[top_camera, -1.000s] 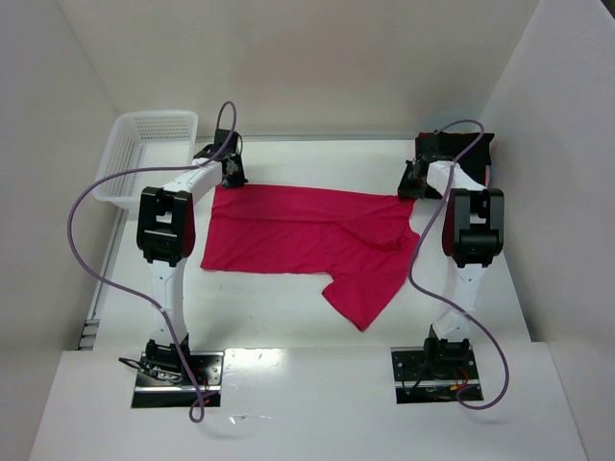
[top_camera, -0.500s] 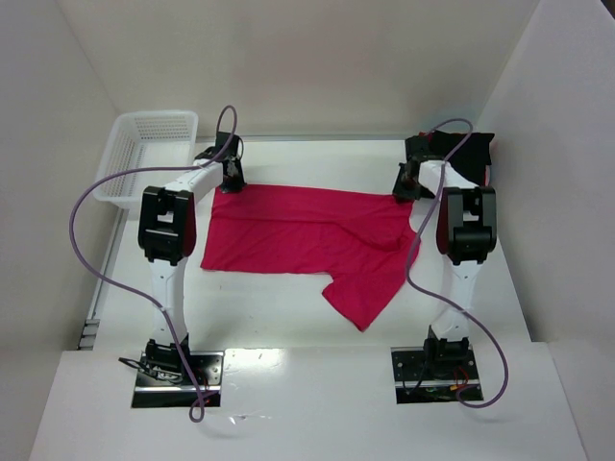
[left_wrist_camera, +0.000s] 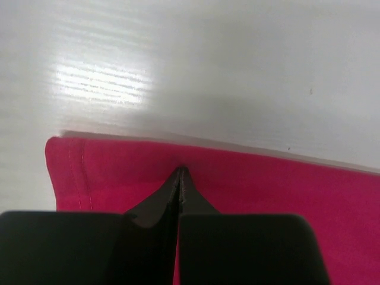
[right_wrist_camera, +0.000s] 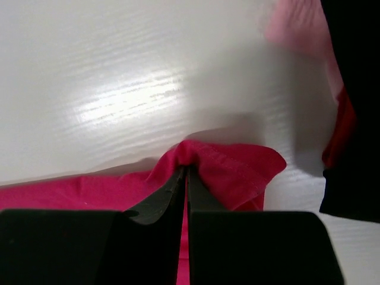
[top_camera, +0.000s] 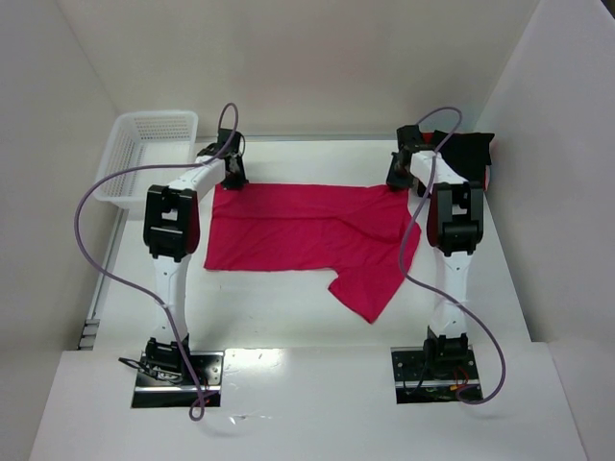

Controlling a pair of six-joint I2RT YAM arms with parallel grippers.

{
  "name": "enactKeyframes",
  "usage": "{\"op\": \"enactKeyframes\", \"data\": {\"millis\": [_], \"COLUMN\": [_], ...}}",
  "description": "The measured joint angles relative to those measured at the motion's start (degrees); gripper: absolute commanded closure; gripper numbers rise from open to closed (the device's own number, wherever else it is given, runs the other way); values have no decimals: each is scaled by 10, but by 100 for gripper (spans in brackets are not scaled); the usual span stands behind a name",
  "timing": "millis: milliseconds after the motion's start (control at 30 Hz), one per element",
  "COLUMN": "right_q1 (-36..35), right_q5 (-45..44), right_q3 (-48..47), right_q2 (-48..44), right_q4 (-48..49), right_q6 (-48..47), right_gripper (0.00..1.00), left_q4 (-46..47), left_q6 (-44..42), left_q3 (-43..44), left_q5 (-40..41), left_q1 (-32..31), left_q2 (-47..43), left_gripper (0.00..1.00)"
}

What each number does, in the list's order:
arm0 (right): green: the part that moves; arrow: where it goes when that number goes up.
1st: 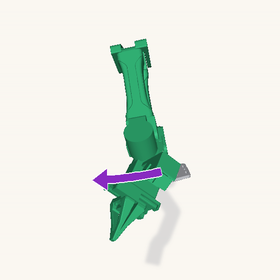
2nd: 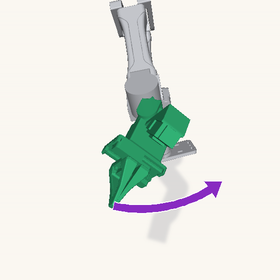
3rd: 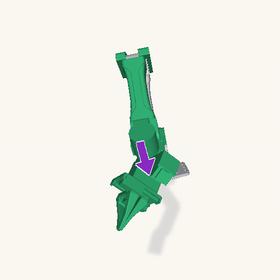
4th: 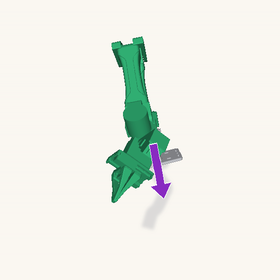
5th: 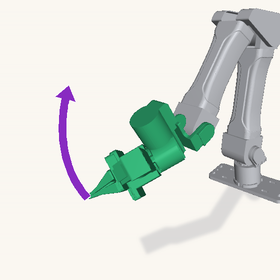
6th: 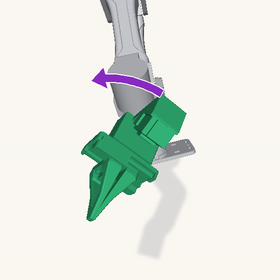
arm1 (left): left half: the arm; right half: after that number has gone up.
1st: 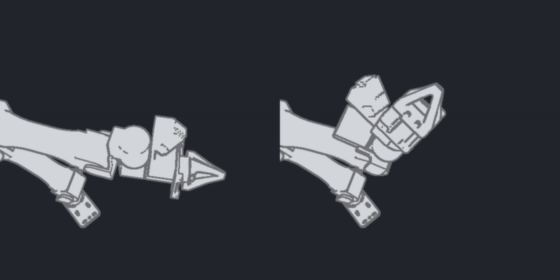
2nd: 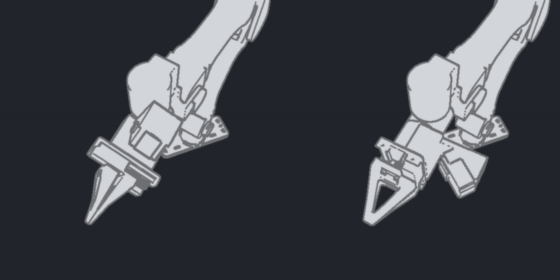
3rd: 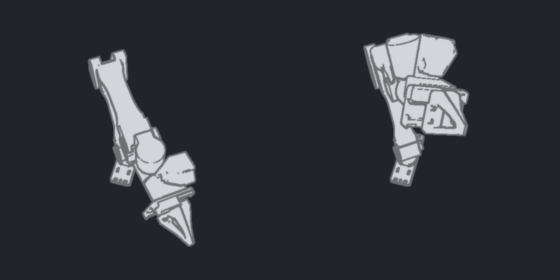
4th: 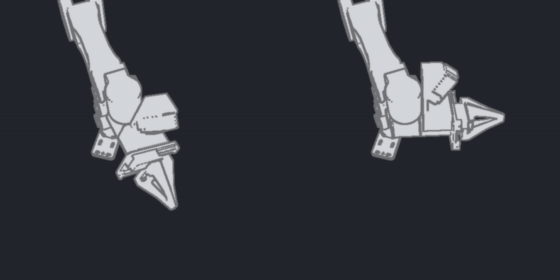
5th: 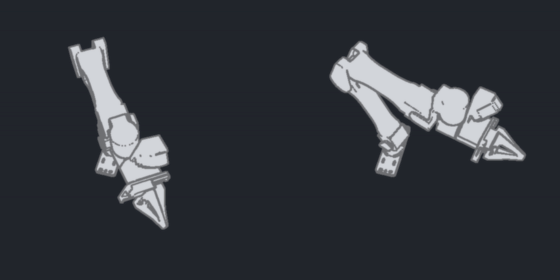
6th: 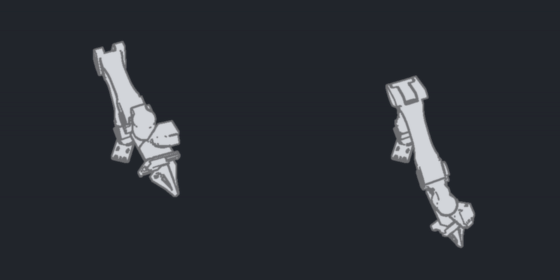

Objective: Fold and stack the t-shirts
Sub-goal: Fold the flattened tshirt in 1/3 of the way

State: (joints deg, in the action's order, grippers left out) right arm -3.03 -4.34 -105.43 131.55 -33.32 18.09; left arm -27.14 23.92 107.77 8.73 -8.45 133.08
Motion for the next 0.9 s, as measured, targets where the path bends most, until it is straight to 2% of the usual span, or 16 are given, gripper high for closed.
{"op": "enactKeyframes", "data": {"millis": [200, 467, 567, 767, 900], "right_q1": [0, 0, 0, 0, 0], "right_q5": [0, 2, 3, 4, 5], "right_q3": [-62, -208, -232, -227, -191], "right_q2": [37, 121, 134, 132, 112], "right_q4": [-16, -47, -55, -55, -42], "right_q6": [0, 0, 0, 0, 0], "right_gripper": [93, 93, 93, 93, 93], "left_q4": [-16, -56, -82, -102, -85], "left_q6": [0, 0, -1, -11, -15], "left_q3": [72, 242, 289, 286, 179], "left_q5": [0, -5, -7, 1, 5], "left_q1": [4, 21, 26, 25, 18], "left_q2": [44, 142, 164, 151, 67], "left_gripper": [100, 100, 100, 100, 100]}}
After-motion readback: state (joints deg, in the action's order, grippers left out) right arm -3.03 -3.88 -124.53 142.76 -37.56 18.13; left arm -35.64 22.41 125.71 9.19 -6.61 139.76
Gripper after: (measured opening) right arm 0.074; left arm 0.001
